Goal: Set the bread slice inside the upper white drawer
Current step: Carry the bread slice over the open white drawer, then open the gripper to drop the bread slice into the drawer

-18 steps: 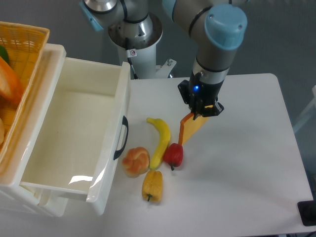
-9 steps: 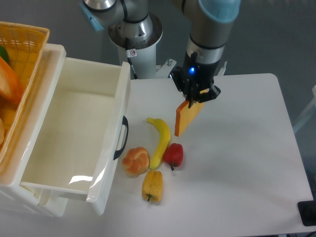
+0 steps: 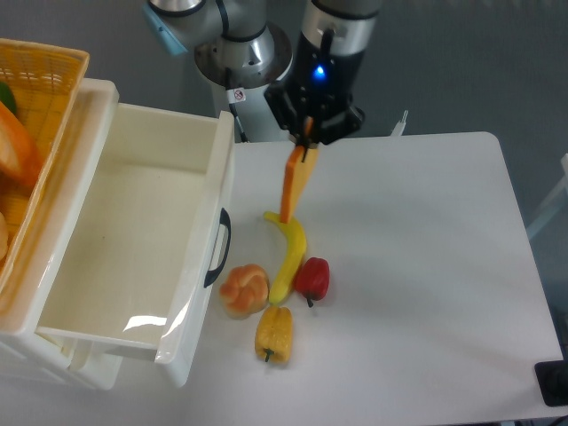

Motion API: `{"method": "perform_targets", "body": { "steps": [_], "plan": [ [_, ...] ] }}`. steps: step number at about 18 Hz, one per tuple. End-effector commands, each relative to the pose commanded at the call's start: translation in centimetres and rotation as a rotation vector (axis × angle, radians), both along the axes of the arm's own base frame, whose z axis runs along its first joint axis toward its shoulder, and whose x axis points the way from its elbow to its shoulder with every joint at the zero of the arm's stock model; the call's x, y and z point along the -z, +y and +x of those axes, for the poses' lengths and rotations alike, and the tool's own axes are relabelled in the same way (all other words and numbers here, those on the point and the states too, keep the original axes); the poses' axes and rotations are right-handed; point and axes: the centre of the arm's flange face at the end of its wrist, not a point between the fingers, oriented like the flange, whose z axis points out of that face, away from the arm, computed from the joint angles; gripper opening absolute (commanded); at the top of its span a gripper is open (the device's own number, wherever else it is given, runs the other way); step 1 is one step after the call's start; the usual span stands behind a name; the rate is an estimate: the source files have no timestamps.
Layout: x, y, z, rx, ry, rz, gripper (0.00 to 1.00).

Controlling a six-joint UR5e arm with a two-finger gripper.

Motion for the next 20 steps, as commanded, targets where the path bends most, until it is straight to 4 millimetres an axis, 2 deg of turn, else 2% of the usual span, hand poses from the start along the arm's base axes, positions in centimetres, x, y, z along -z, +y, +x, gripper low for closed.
{"method": "perform_targets", "body": {
  "steps": [6, 9, 11, 14, 17, 19, 20],
  "plan": [
    [-2.0, 1.4, 3.4, -0.047, -0.082, 0.099, 0.0],
    [-1.5, 3.6, 6.3, -0.068, -0.127, 0.096, 0.03],
    [-1.1, 4.6, 7.4, -0.055, -0.132, 0.093, 0.03],
    [0.7, 5.7, 9.4, -0.018, -0.153, 0.065, 0.04],
    [1.3, 6.4, 9.7, -0.001, -0.16, 0.057, 0.15],
    [1.6, 6.8, 10.0, 0.008, -0.16, 0.054, 0.27],
    [1.9, 7.1, 10.2, 0.014, -0.166, 0.049, 0.28]
  ]
}}
